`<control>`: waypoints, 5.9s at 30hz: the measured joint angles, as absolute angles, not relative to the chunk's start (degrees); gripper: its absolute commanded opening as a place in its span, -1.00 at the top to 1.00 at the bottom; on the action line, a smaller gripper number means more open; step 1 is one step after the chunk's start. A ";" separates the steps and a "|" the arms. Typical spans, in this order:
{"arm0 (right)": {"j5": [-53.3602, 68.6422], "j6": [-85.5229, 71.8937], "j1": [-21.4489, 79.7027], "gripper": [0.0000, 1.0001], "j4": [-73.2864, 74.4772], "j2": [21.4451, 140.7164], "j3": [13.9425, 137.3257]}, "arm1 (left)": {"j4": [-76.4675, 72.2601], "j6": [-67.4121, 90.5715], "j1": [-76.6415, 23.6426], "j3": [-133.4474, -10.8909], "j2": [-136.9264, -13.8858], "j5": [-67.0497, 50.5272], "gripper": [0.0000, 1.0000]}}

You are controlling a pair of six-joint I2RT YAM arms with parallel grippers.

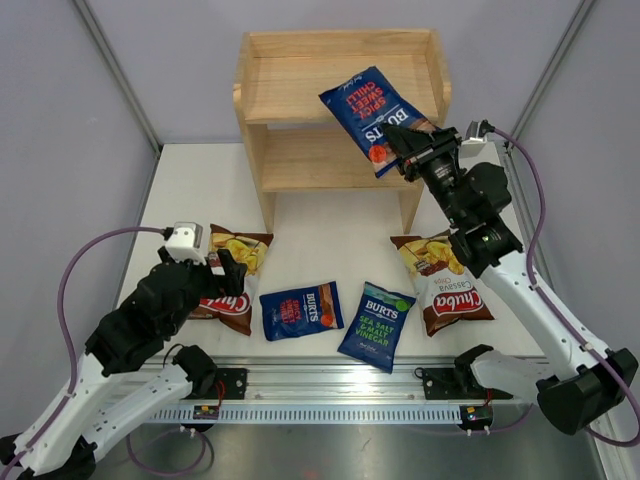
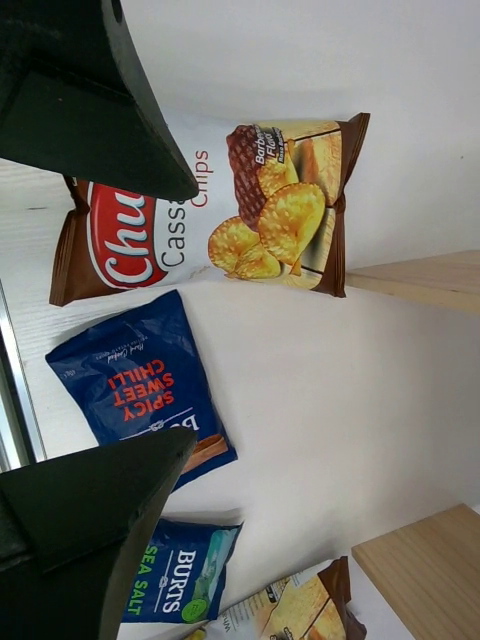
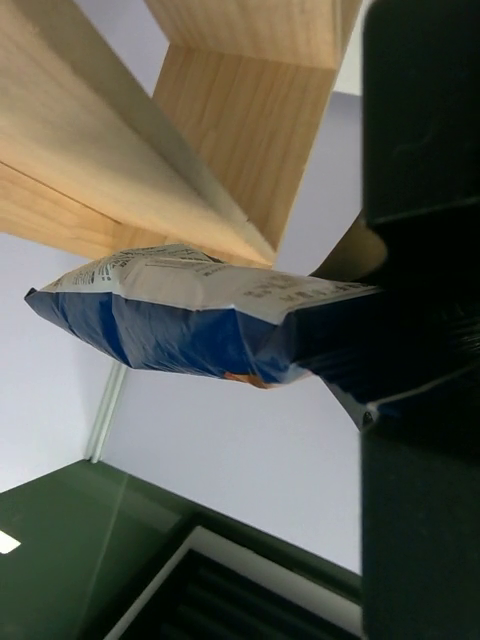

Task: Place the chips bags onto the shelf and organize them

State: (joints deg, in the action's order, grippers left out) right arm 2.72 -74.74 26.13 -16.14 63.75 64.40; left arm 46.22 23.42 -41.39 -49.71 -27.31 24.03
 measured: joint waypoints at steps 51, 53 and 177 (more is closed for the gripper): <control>-43.75 -89.56 36.03 0.49 39.77 93.14 115.09 | 44.93 22.90 -41.39 -48.16 -21.08 23.16 -0.98; -43.55 -90.32 35.97 0.53 40.23 92.68 115.09 | 44.93 22.90 -41.41 -48.16 -21.08 23.14 -0.98; 57.95 -31.77 28.12 -0.99 28.40 6.35 46.50 | 49.87 -5.61 -34.79 -68.58 -105.32 -21.80 -0.93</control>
